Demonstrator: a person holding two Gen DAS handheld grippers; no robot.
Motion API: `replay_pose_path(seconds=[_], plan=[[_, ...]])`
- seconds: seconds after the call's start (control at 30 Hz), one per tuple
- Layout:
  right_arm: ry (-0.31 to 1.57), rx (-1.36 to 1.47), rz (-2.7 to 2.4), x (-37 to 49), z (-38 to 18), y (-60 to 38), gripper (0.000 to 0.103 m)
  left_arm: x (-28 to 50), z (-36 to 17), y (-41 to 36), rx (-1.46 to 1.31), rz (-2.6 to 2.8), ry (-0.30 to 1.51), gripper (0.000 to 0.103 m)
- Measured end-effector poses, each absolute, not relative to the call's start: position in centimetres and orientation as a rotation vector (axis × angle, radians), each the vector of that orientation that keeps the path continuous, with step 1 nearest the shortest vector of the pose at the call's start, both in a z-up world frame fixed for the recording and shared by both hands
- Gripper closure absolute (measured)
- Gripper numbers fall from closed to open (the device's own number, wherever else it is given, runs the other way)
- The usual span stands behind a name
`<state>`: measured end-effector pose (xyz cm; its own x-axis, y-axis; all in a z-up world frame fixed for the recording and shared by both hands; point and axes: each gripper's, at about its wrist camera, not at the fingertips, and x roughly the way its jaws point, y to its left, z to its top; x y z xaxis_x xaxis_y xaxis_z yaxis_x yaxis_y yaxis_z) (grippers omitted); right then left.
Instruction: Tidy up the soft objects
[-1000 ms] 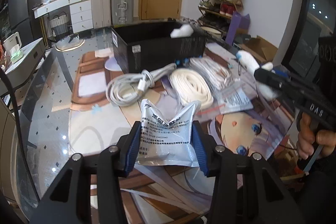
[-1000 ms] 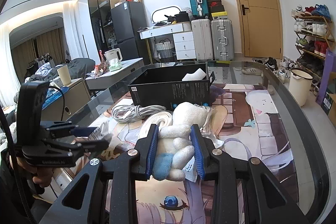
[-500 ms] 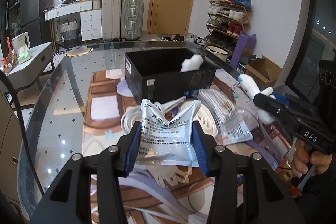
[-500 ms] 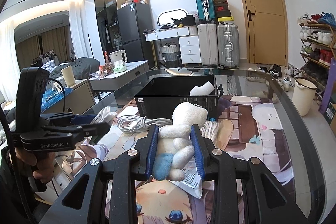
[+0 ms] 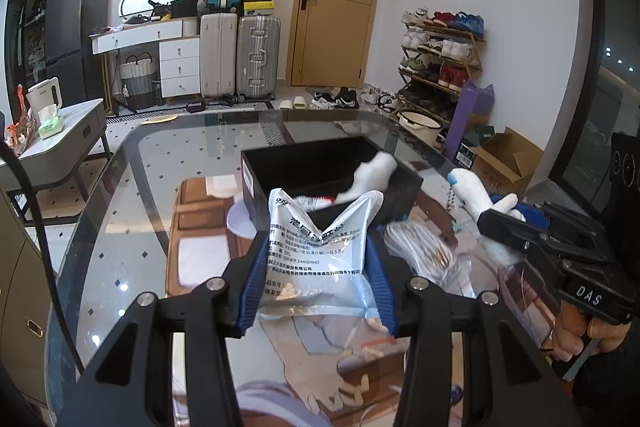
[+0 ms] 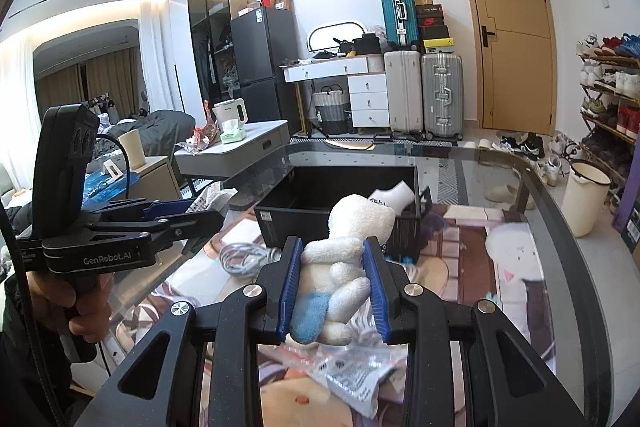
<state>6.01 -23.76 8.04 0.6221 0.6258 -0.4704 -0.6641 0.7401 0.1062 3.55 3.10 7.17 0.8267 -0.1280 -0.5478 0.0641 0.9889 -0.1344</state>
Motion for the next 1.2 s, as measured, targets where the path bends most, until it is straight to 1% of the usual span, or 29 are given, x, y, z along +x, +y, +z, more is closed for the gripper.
replay_pose_path(seconds=[0.6,1.2], plan=[[0.536,-0.055,0.778,12.0,9.5,-21.3,0.072,8.6,8.7,3.5,-0.111,-0.068,0.563,0.057],[0.631,-0.059,0.755,17.5,8.4,-18.1,0.072,13.0,6.9,3.3,-0.130,-0.082,0.609,0.057]])
